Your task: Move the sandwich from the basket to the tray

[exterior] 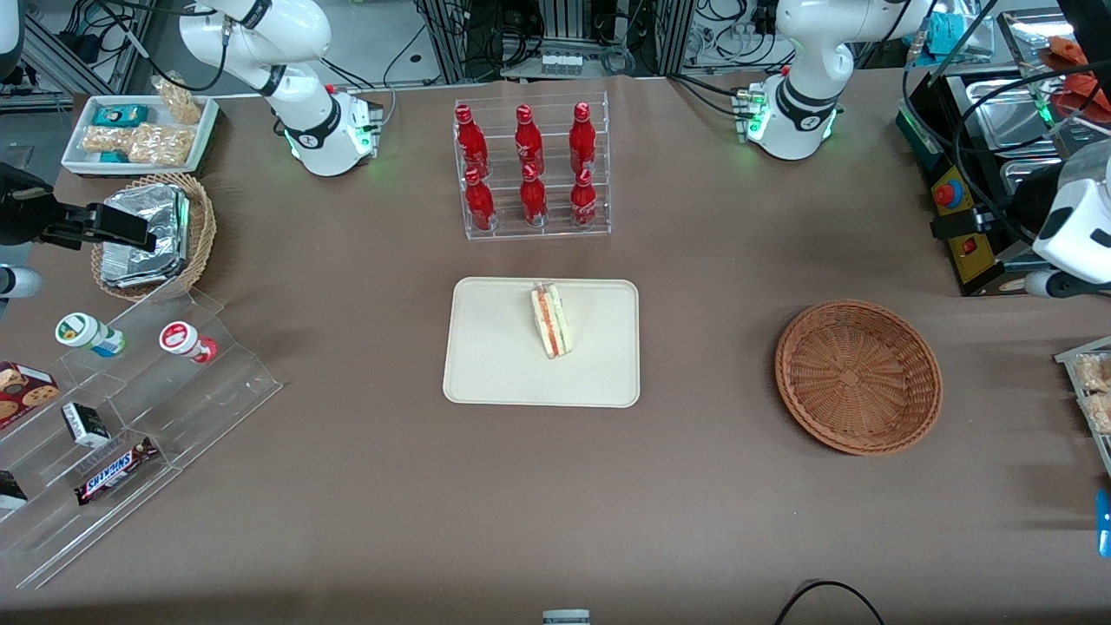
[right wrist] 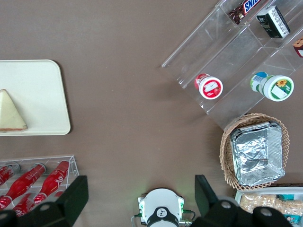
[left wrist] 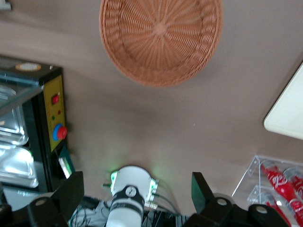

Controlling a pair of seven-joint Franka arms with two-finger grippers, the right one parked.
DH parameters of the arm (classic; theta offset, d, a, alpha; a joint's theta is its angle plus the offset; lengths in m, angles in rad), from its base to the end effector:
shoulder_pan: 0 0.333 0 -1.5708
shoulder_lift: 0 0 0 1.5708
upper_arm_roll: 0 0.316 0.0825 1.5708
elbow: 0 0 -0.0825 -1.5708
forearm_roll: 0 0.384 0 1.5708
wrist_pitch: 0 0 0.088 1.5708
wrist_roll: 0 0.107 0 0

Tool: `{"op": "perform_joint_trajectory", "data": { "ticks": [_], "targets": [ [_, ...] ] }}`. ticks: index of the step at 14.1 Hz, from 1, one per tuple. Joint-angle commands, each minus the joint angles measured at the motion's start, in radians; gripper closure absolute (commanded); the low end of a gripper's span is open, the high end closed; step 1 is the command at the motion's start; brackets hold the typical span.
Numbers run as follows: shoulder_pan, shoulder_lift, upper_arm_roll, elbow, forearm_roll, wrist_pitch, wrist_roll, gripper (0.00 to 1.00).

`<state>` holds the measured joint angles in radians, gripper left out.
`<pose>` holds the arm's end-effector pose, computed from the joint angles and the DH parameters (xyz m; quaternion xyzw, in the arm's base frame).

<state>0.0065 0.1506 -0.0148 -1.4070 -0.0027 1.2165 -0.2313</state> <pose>0.5590 -0.0043 0.5903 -0.9794 -0.1093 0.1688 0.0179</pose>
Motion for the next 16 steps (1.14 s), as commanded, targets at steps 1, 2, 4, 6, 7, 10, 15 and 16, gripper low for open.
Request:
{"op": "perform_joint_trajectory", "data": {
  "ticks": [1, 2, 4, 6, 7, 10, 15, 16],
  "targets": [
    [0.051, 0.029, -0.013, 0.039, -0.096, 0.031, 0.0, 0.0],
    [0.067, 0.026, -0.013, 0.039, -0.126, 0.022, 0.0, 0.0],
    [0.067, 0.012, -0.011, 0.037, -0.112, -0.03, -0.006, 0.0],
    [0.066, 0.012, -0.013, 0.034, -0.091, -0.046, -0.003, 0.0],
    [0.067, 0.006, -0.022, 0.031, -0.032, -0.045, 0.004, 0.0],
    [0.259, -0.008, -0.245, 0.028, 0.013, -0.041, 0.004, 0.0],
    [0.297, -0.037, -0.295, -0.01, 0.013, -0.028, 0.001, 0.0],
    [0.291, -0.068, -0.297, -0.053, 0.012, -0.008, 0.0, 0.0]
  ]
}}
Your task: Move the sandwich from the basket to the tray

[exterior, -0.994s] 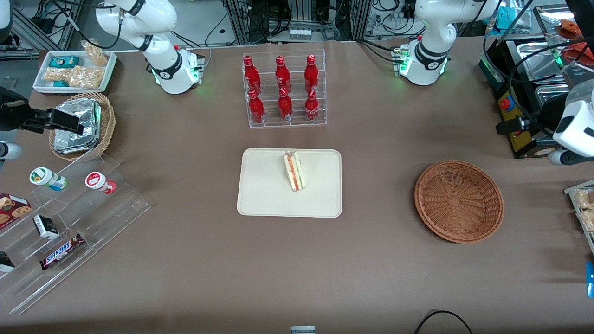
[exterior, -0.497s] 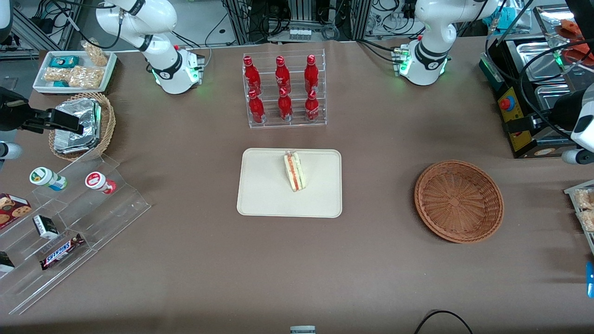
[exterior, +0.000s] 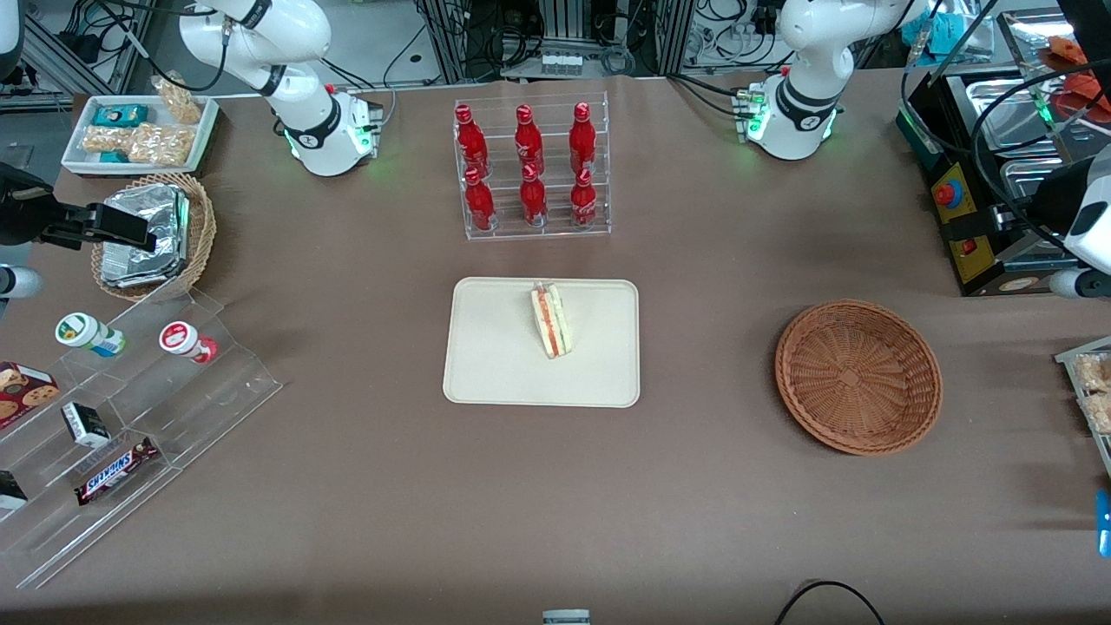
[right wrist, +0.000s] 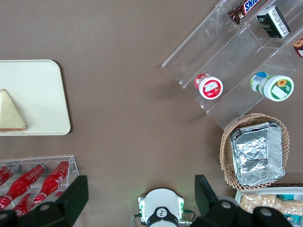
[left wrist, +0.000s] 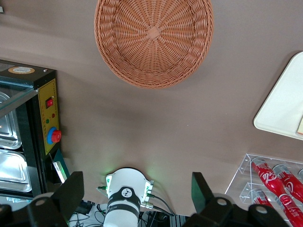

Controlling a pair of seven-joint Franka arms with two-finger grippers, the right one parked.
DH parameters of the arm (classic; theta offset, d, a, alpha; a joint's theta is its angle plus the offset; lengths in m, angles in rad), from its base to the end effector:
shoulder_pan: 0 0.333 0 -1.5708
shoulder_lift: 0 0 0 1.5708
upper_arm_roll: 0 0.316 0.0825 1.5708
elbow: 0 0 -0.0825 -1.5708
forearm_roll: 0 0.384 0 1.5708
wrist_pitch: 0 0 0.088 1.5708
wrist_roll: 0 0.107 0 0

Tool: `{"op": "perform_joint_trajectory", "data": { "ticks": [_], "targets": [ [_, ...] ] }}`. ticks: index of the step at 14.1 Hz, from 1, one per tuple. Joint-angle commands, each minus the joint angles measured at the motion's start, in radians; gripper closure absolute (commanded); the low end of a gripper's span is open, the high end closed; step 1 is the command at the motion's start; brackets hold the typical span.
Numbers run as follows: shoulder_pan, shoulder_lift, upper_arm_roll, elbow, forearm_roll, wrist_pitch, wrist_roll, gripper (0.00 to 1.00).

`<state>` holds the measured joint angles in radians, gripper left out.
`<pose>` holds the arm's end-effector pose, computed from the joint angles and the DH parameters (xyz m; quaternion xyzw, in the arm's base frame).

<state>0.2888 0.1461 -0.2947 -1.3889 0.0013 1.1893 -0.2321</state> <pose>0.5533 0.0100 0.6025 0.9794 0.1093 -0.1701 0.0003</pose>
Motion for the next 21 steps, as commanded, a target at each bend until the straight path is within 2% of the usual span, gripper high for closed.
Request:
{"op": "perform_joint_trajectory", "data": {
  "ticks": [1, 3, 7, 9, 12, 16, 18, 21],
  "targets": [
    [0.009, -0.094, -0.017, -0.119, 0.008, 0.053, -0.001, 0.0],
    [0.015, -0.138, -0.017, -0.186, 0.009, 0.116, -0.004, 0.0],
    [0.004, -0.129, -0.023, -0.182, 0.005, 0.162, -0.065, 0.0],
    [-0.044, -0.123, -0.011, -0.18, -0.004, 0.179, -0.093, 0.0],
    [-0.16, -0.129, 0.119, -0.185, -0.012, 0.181, -0.093, 0.0],
    [-0.213, -0.125, 0.152, -0.185, -0.012, 0.181, -0.093, 0.0],
    [-0.279, -0.123, 0.234, -0.182, -0.033, 0.181, -0.093, 0.0],
    [-0.287, -0.116, 0.259, -0.179, -0.06, 0.181, -0.093, 0.0]
  ]
}}
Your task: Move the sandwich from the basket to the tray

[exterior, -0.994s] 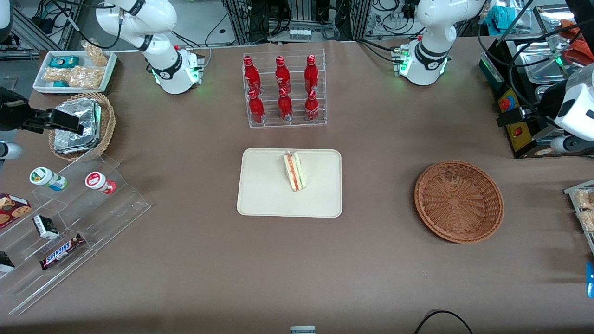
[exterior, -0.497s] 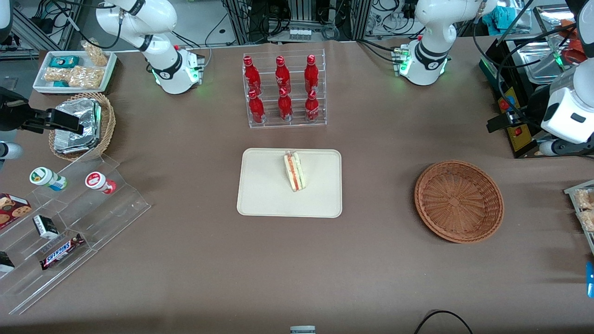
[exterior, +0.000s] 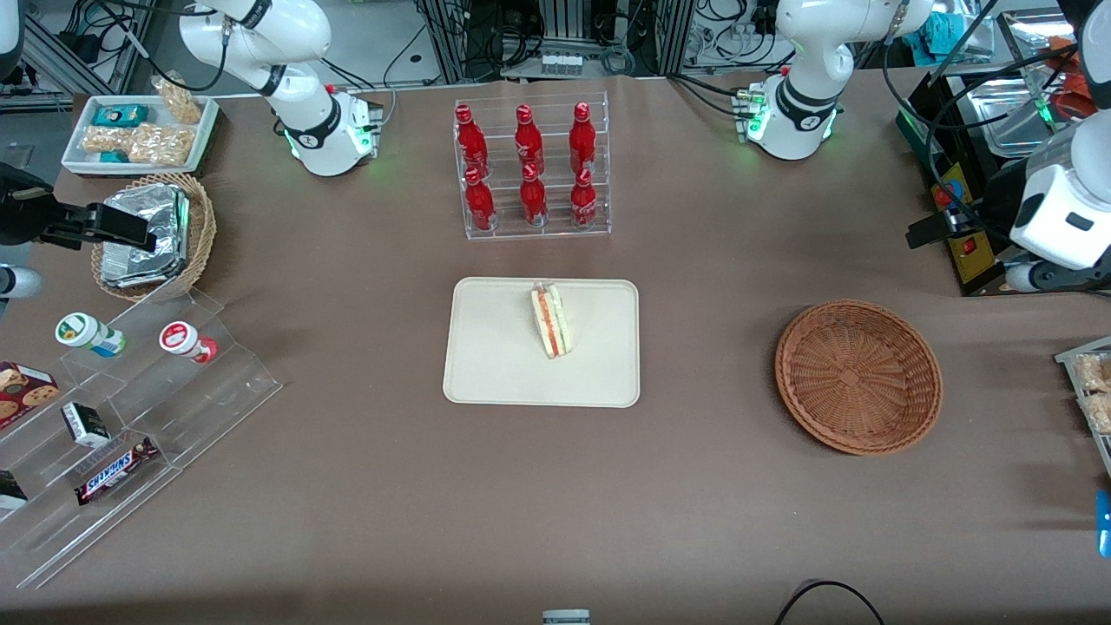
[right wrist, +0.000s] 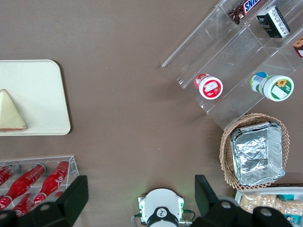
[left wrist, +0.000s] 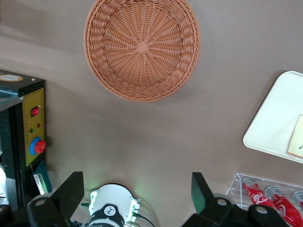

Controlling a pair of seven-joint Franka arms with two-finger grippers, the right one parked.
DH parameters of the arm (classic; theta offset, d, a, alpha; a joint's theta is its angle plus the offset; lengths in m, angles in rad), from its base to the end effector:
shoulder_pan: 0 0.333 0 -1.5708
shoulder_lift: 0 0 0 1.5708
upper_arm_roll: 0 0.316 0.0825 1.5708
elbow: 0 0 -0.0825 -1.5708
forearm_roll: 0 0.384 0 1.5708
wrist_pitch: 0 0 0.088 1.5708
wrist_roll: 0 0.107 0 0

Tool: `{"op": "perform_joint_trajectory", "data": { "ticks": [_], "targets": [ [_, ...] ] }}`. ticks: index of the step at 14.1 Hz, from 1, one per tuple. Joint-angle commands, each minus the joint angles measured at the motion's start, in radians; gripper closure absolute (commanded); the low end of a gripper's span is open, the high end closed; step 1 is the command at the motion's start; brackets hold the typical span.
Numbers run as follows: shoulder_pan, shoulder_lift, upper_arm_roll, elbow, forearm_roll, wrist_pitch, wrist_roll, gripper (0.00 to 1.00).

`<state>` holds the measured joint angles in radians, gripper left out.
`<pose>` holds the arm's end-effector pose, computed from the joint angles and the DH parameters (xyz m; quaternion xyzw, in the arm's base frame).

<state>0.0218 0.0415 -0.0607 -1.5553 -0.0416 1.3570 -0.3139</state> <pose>0.5410 -0.0255 0.5931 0.9835 0.1340 -0.1215 0.0006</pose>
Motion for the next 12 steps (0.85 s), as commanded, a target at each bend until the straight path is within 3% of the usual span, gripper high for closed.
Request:
{"op": "perform_joint_trajectory", "data": {
  "ticks": [1, 12],
  "targets": [
    [-0.019, -0.005, 0.025, -0.002, -0.018, 0.011, -0.011, 0.0],
    [-0.019, 0.011, 0.025, 0.011, -0.014, 0.01, -0.016, 0.0]
  ]
}}
